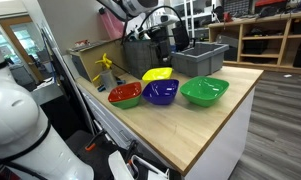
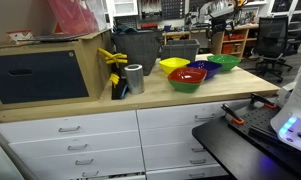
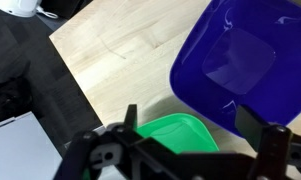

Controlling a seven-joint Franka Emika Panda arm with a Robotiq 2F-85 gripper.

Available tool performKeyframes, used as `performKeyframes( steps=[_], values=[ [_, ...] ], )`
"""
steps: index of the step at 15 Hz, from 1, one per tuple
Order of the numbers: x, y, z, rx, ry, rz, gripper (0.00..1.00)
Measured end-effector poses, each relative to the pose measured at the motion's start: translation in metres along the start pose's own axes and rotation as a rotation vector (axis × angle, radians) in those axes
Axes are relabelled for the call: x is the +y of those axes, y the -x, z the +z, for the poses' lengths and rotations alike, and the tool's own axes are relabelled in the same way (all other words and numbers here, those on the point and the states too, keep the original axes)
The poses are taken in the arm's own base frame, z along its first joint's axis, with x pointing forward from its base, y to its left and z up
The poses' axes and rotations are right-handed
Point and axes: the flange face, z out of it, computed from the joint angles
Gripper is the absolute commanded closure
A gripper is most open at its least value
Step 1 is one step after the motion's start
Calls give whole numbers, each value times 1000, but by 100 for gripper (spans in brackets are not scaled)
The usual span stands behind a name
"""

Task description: Put the blue bowl inside the orange bowl

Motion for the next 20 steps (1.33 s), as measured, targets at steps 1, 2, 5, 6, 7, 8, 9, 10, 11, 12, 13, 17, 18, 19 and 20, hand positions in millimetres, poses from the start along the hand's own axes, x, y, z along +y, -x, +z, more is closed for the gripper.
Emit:
performKeyframes(
  steps=[1,2,5,6,7,8,9,10,11,12,13,17,18,19,20],
  values=[
    [8,-3,6,-6,0,14,0],
    [16,-5,13,-12,0,26,0],
    [38,-4,40,-19,-13,55,0],
    [43,-2,49,-21,-18,62,0],
    [48,0,59,-21,-23,68,0],
    [52,2,70,-21,-28,74,0],
    [56,4,79,-20,-33,79,0],
    [58,6,89,-19,-37,83,0],
    [60,8,98,-18,-42,85,0],
    [60,12,105,-17,-46,86,0],
    [60,14,113,-17,-51,86,0],
    [51,19,143,-19,-83,102,0],
    [48,19,149,-19,-90,107,0],
    [44,18,156,-16,-97,110,24],
    [41,17,162,-12,-103,114,26]
  ],
)
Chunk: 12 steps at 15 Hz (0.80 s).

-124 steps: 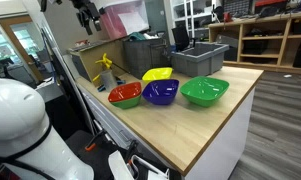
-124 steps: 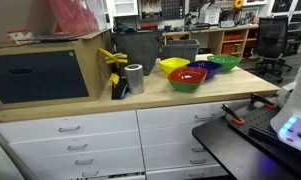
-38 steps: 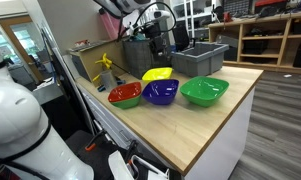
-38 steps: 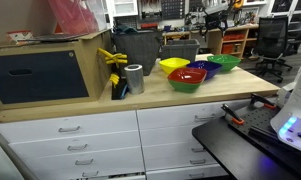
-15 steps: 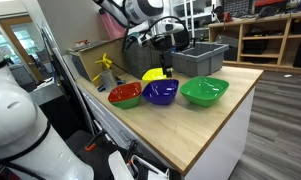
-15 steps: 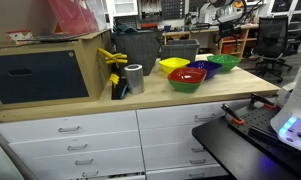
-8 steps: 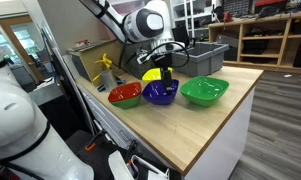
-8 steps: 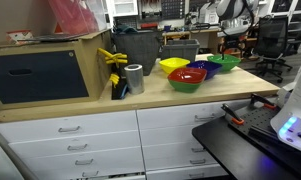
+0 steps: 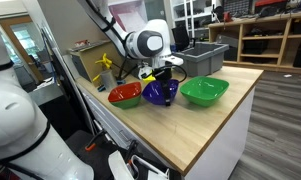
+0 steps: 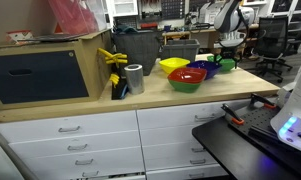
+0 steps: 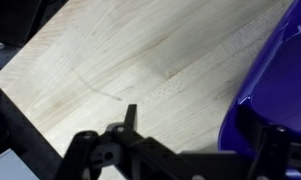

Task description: Put the blue bowl inside the orange bowl

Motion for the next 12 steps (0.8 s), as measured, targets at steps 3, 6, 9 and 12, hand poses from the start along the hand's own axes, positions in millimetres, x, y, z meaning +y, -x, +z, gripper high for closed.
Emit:
performKeyframes(
  steps=[3,6,9,12],
  values=[
    [-9,-5,15,13,-21,11,49],
    [-18,-8,18,11,-37,9,73],
    [-22,-8,16,9,-49,5,95],
    [-24,-12,10,12,-70,2,98]
  ],
)
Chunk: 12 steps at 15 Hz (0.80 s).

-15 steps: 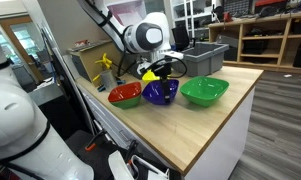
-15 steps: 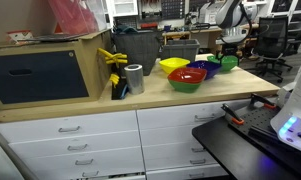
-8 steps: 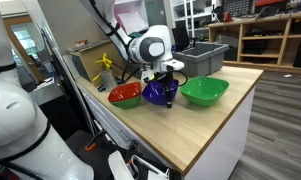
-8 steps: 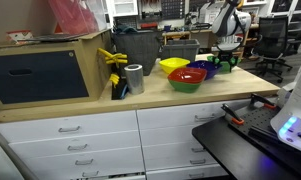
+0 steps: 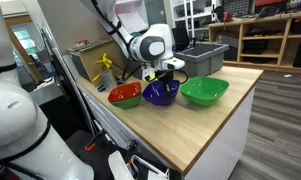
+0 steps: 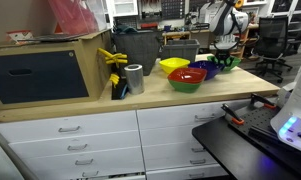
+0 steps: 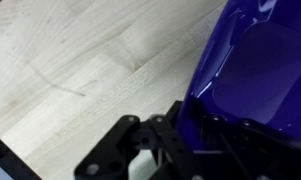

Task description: Put the blue bowl inside the orange bowl

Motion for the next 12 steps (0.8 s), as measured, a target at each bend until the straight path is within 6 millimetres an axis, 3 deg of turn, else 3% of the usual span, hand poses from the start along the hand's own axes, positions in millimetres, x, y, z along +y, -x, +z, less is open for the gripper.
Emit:
performKeyframes(
  steps=[8,12],
  values=[
    [-4,-4,-28,29,-45,-44,98],
    [-9,1,-56,41,-72,-60,98]
  ],
)
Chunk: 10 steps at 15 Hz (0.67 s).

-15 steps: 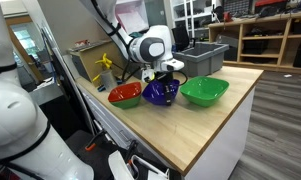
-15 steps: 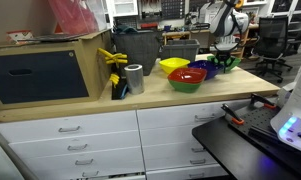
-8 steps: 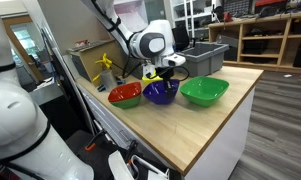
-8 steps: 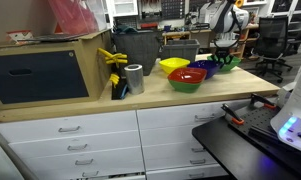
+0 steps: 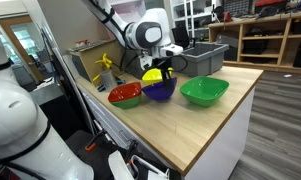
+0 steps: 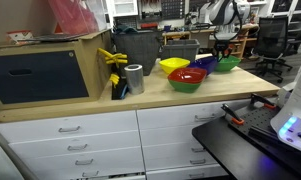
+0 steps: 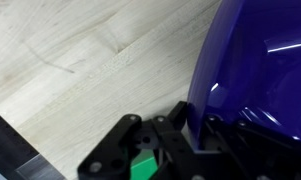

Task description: Put the blue bowl inside the orange bowl

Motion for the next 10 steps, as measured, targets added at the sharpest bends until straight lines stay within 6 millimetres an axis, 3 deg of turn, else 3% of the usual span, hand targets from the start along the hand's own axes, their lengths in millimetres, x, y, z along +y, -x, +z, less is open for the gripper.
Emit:
performKeyframes(
  steps=[10],
  values=[
    [-10,24,-83,-17,-50,-38,98]
  ],
)
